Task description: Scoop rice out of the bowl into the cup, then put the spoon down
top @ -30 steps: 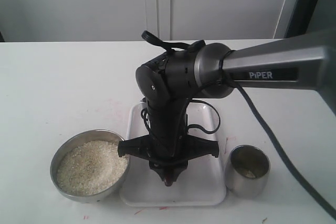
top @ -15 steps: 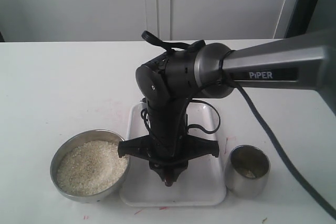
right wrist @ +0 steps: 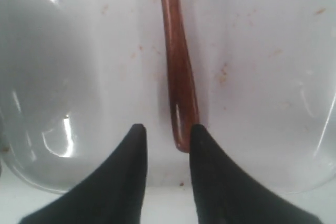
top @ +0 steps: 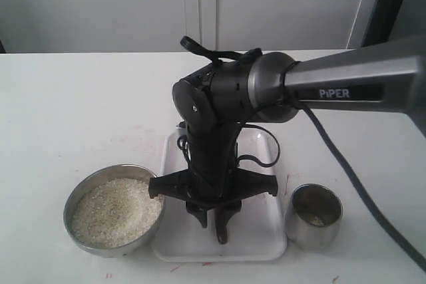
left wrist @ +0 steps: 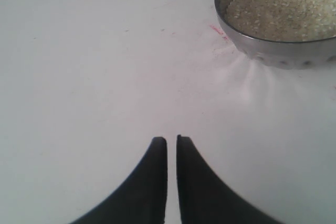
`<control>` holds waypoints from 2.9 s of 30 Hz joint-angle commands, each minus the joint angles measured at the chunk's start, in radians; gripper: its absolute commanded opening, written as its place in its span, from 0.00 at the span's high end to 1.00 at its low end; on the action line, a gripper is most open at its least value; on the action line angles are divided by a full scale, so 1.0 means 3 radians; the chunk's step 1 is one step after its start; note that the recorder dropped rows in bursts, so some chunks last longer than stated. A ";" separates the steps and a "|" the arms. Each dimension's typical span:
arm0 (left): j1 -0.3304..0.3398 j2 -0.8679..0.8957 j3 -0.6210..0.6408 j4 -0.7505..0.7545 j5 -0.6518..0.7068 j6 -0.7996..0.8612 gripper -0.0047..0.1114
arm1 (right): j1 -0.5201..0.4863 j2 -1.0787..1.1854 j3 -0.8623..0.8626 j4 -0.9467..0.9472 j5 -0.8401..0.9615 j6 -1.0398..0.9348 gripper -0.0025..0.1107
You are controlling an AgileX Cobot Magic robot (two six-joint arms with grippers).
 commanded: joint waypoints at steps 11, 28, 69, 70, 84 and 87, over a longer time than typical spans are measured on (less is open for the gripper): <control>-0.0025 -0.0001 0.0030 -0.0019 0.0161 -0.0019 0.84 | 0.0173 -0.1117 0.0144 -0.0477 0.0680 -0.0771 0.98; -0.0025 -0.0001 0.0030 -0.0019 0.0161 -0.0019 0.84 | 0.1319 -0.3130 0.1239 -0.0549 0.0680 -0.0430 0.98; -0.0025 -0.0001 0.0030 -0.0019 0.0161 -0.0019 0.84 | 0.0402 -0.4444 0.2646 -0.2639 -0.2563 0.0106 0.98; -0.0025 -0.0001 0.0030 -0.0019 0.0161 -0.0019 0.84 | 0.0298 -0.4526 0.2692 -0.2639 -0.2600 0.0204 0.98; -0.0025 -0.0001 0.0030 -0.0019 0.0161 -0.0019 0.84 | -0.0921 -0.5903 0.3615 -0.2569 -0.2636 0.0757 0.98; -0.0025 -0.0001 0.0030 -0.0019 0.0161 -0.0019 0.84 | -0.0921 -0.6046 0.3680 -0.2575 -0.2636 0.0765 0.98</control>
